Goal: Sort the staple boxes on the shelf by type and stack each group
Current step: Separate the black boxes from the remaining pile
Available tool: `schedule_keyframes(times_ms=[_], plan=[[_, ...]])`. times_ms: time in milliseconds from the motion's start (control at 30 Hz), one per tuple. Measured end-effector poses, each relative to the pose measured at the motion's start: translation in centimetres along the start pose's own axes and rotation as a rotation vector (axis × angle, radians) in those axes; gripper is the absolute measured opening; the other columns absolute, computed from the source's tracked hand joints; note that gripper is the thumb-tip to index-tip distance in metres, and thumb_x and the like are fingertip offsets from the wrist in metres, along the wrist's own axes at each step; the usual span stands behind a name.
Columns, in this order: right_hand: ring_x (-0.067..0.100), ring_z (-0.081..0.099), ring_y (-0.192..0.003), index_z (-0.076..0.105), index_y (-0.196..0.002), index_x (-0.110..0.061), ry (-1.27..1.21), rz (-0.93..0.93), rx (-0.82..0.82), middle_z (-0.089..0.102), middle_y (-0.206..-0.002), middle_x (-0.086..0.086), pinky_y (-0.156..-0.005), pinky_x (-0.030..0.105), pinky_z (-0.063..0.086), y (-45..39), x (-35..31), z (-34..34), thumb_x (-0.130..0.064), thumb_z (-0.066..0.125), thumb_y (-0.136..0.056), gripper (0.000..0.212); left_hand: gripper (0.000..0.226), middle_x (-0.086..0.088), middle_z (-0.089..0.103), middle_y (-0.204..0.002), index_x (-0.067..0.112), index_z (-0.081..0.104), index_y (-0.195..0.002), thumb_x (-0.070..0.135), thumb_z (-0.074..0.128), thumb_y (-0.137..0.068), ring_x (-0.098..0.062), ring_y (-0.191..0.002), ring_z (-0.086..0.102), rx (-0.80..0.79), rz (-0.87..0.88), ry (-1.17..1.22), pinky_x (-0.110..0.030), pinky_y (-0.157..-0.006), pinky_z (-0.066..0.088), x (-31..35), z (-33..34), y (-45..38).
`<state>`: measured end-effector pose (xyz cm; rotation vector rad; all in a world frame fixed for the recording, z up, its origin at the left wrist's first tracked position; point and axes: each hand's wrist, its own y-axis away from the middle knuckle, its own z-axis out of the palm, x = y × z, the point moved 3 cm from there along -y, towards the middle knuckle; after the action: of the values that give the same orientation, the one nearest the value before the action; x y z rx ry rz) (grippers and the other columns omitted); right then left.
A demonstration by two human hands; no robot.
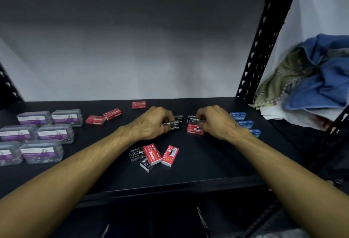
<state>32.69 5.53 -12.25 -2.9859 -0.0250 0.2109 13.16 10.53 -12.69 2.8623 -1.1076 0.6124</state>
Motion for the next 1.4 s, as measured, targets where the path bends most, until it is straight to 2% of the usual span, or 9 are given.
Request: schedule_keyframes(times_ms=[133,300,367,500,633,767,1167,1300,1400], plan=[[0.017,0.063,-0.095,0.069,-0.109,-0.023,-0.046,-0.030,-0.052,0.069,-0.105,-0.003,-0.079,0.031,0.050,0.1,0.1,-0.1,-0.023,0.068,-0.090,0.020,0.019,0.007,0.061,-0.085,0.018,0.069,-0.106,0.017,0.071,-0.087,-0.012,-0.076,0.061,-0.002,-0.004,-0.012,-0.023,-0.069,0.044,-0.2,0.2,-0.2],[0.013,0.065,-0.095,0.074,-0.105,-0.026,-0.081,-0.033,-0.149,0.071,-0.099,-0.008,-0.087,0.037,0.054,0.3,0.3,-0.4,-0.023,0.072,-0.087,0.018,0.022,0.006,0.064,-0.098,0.018,0.068,-0.109,0.018,0.071,-0.087,-0.012,-0.087,0.061,-0.017,0.001,-0.006,-0.024,-0.076,0.046,0.0,0.7,-0.4],[0.013,0.065,-0.098,0.073,-0.108,-0.027,-0.074,-0.032,-0.165,0.072,-0.104,-0.008,-0.090,0.037,0.054,0.3,0.3,-0.5,-0.023,0.070,-0.088,0.021,0.023,0.005,0.065,-0.102,0.018,0.068,-0.110,0.018,0.071,-0.087,-0.012,-0.089,0.061,-0.020,0.004,0.002,-0.024,-0.078,0.047,0.2,0.8,-0.5],[0.014,0.064,-0.104,0.071,-0.116,-0.024,-0.087,-0.028,-0.176,0.070,-0.113,-0.006,-0.089,0.031,0.051,0.2,0.3,-0.4,-0.022,0.068,-0.090,0.026,0.022,0.004,0.069,-0.099,0.017,0.069,-0.109,0.016,0.071,-0.087,-0.010,-0.085,0.063,-0.023,-0.003,0.021,-0.025,-0.077,0.050,0.7,1.0,-0.6],[0.014,0.064,-0.101,0.072,-0.113,-0.024,-0.082,-0.040,-0.160,0.071,-0.111,-0.005,-0.083,0.029,0.050,0.2,0.3,-0.2,-0.023,0.067,-0.091,0.022,0.021,0.017,0.057,-0.079,0.017,0.069,-0.108,0.015,0.070,-0.088,0.001,-0.069,0.054,-0.024,-0.001,0.019,-0.014,-0.064,0.040,1.0,1.1,-0.7],[0.014,0.064,-0.102,0.070,-0.116,-0.024,-0.086,-0.047,-0.157,0.070,-0.116,-0.004,-0.085,0.029,0.051,0.0,0.5,0.0,-0.025,0.066,-0.092,0.024,0.020,0.008,0.064,-0.086,0.017,0.069,-0.108,0.014,0.070,-0.088,-0.004,-0.073,0.058,-0.021,0.002,0.002,-0.019,-0.067,0.043,1.0,1.2,-0.9],[0.014,0.063,-0.102,0.070,-0.117,-0.025,-0.079,-0.067,-0.134,0.069,-0.116,-0.004,-0.083,0.027,0.048,0.0,0.8,0.4,-0.025,0.064,-0.094,0.024,0.027,0.002,0.066,-0.100,0.016,0.067,-0.114,0.014,0.069,-0.087,-0.012,-0.084,0.060,0.000,-0.007,-0.021,-0.028,-0.081,0.051,0.9,1.4,-1.1],[0.014,0.063,-0.101,0.070,-0.117,-0.024,-0.070,-0.074,-0.123,0.070,-0.115,-0.004,-0.081,0.026,0.047,0.0,0.8,0.5,-0.024,0.064,-0.094,0.024,0.027,-0.001,0.068,-0.105,0.017,0.067,-0.114,0.015,0.070,-0.087,-0.013,-0.086,0.061,-0.003,-0.013,-0.020,-0.028,-0.082,0.051,0.9,1.5,-1.1],[0.015,0.063,-0.103,0.069,-0.118,-0.023,-0.067,-0.079,-0.120,0.069,-0.116,-0.004,-0.081,0.026,0.046,0.1,0.7,0.4,-0.024,0.064,-0.094,0.025,0.027,0.002,0.065,-0.098,0.017,0.067,-0.115,0.015,0.070,-0.088,-0.013,-0.085,0.060,0.001,-0.015,-0.018,-0.025,-0.078,0.048,1.0,1.5,-1.1]])
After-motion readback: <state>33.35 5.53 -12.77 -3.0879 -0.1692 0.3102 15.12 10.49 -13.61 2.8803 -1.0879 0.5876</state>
